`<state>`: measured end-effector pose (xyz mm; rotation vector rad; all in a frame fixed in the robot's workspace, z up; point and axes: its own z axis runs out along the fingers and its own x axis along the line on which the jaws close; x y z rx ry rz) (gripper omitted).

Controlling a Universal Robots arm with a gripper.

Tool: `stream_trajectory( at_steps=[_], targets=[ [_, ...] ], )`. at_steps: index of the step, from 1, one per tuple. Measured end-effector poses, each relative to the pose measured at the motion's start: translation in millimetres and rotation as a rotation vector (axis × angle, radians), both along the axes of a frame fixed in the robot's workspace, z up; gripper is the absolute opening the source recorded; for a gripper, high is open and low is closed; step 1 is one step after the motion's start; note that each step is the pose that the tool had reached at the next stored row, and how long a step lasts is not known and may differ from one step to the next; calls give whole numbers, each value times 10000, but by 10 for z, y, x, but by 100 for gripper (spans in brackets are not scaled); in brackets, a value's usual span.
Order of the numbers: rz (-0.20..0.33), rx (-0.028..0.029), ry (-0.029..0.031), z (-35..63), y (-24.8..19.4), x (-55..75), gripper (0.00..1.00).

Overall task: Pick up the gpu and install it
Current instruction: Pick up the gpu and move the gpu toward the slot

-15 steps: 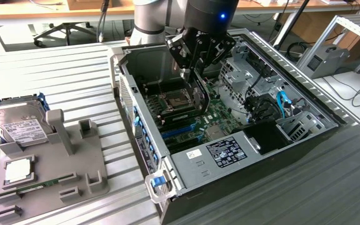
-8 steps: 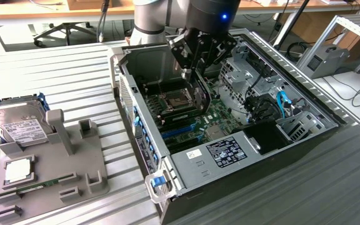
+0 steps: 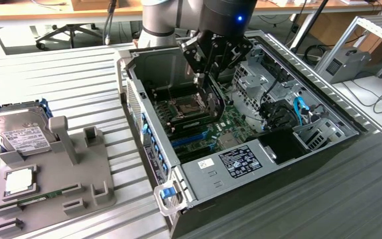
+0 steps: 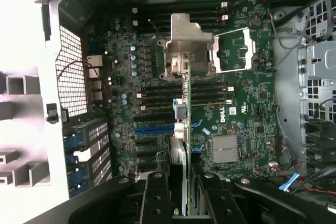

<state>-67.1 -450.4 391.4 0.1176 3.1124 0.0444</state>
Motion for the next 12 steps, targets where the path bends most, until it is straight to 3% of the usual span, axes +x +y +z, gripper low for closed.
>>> stream_trajectory(
  at_steps=[12],
  targets=[
    [-1, 0, -1, -20, 0, 52, 26]
  ],
)
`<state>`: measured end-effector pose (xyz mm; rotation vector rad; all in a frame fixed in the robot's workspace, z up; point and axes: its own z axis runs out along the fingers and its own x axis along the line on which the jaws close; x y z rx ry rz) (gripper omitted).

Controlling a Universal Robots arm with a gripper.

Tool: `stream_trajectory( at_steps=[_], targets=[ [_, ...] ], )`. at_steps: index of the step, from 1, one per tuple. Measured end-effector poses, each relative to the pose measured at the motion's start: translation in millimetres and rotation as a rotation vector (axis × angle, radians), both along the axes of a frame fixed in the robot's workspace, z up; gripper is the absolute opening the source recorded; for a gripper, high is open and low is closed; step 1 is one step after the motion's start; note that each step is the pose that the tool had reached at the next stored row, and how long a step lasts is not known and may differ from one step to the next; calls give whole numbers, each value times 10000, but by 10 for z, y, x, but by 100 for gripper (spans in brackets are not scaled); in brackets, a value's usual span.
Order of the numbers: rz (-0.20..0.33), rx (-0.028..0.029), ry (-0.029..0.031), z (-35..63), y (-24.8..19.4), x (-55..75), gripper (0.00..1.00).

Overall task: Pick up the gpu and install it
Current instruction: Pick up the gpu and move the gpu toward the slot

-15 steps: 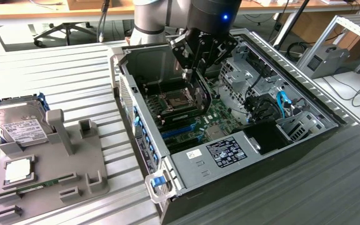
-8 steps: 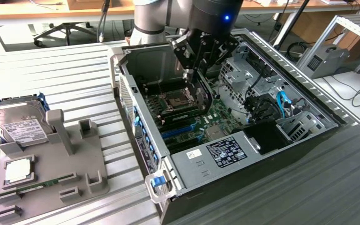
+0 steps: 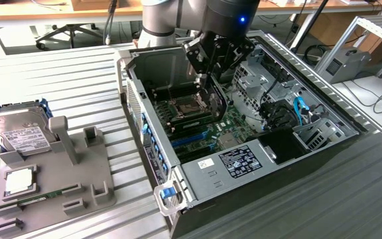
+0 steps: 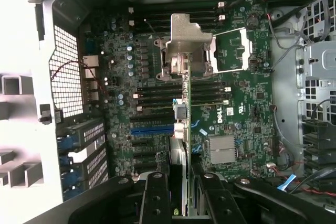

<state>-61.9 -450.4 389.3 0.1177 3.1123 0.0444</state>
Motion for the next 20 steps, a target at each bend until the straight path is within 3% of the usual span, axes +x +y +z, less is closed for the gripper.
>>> stream_trajectory(
  at_steps=[7, 11, 14, 17, 20],
  targets=[
    [0, -1, 0, -14, 0, 36, 26],
    [1, -2, 0, -173, 14, 402, 26],
    [2, -45, 0, -226, 171, 578, 26],
    [1, -76, 0, -241, 271, 650, 26],
    [0, -77, 1, -241, 275, 660, 26]
  ],
)
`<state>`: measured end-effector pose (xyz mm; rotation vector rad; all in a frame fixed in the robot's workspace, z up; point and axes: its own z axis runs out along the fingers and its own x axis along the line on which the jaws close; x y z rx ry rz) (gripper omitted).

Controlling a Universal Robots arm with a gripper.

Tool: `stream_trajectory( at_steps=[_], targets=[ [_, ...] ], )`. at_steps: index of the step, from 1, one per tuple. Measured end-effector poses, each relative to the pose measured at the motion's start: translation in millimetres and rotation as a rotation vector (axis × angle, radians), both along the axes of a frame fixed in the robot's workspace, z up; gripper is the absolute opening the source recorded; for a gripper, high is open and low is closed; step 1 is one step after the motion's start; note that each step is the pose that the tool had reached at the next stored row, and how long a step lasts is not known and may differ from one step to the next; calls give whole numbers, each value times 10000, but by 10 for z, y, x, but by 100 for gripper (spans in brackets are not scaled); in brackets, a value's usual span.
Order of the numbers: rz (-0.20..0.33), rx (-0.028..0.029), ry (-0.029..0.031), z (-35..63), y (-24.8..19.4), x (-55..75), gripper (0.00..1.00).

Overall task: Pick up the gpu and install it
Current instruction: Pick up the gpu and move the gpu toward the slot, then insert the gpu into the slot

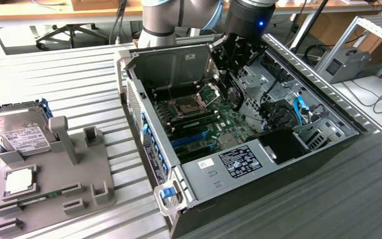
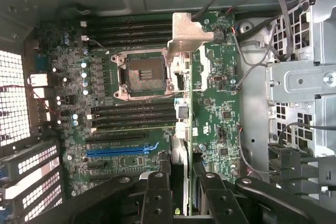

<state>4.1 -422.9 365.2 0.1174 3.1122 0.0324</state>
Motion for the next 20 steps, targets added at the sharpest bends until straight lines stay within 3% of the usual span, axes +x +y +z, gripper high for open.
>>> stream_trajectory(
  at_steps=[13, 20],
  targets=[
    [36, 2, -1, 0, 0, 0, 26],
    [421, 2, 0, 0, 0, 0, 26]
  ],
)
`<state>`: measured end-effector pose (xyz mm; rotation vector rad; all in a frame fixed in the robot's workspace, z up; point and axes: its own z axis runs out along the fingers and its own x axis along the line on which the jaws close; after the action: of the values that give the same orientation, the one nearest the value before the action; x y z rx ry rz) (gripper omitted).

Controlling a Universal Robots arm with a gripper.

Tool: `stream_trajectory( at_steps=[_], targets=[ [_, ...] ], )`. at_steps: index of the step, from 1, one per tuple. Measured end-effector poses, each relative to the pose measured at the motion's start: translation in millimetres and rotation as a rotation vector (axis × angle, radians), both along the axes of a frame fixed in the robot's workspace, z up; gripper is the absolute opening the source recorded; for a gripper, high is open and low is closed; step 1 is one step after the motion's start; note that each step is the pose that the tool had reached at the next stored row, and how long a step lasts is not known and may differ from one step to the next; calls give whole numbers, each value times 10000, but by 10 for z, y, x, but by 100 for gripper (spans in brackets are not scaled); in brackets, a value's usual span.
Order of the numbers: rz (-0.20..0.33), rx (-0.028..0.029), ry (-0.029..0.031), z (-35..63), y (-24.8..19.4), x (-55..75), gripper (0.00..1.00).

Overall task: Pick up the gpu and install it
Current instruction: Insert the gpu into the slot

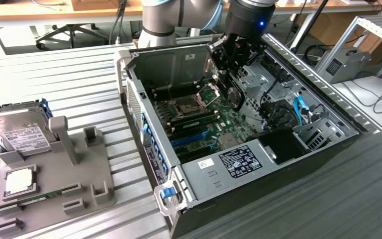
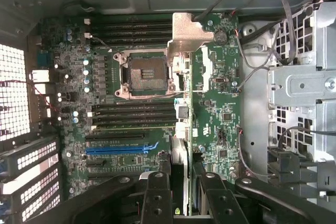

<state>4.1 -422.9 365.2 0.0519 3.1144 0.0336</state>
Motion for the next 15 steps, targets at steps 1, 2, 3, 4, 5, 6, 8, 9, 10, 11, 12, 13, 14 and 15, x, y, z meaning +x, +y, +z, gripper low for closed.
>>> stream_trajectory(
  at_steps=[1, 2, 3, 4, 5, 6, 8, 9, 10, 11, 12, 13, 14, 15],
  targets=[
    [61, -1, 0, 0, 0, 0, 26],
    [105, -1, 0, 0, 0, 0, 26],
    [158, 0, 0, 0, 0, 0, 26],
    [195, 0, 0, 0, 0, 0, 26],
    [219, 0, 0, 0, 0, 0, 26],
    [256, 0, 0, 0, 0, 0, 26],
    [321, 0, 0, 0, 0, 1, 26],
    [353, 0, 0, 0, 0, 1, 26],
    [403, 0, 0, 0, 0, 1, 26],
    [426, 0, 0, 0, 0, 1, 26],
    [452, 0, 0, 0, 0, 1, 26],
    [478, 0, 0, 0, 0, 1, 26],
    [505, 0, 0, 0, 0, 1, 26],
    [541, 0, 0, 0, 0, 1, 26]
  ],
)
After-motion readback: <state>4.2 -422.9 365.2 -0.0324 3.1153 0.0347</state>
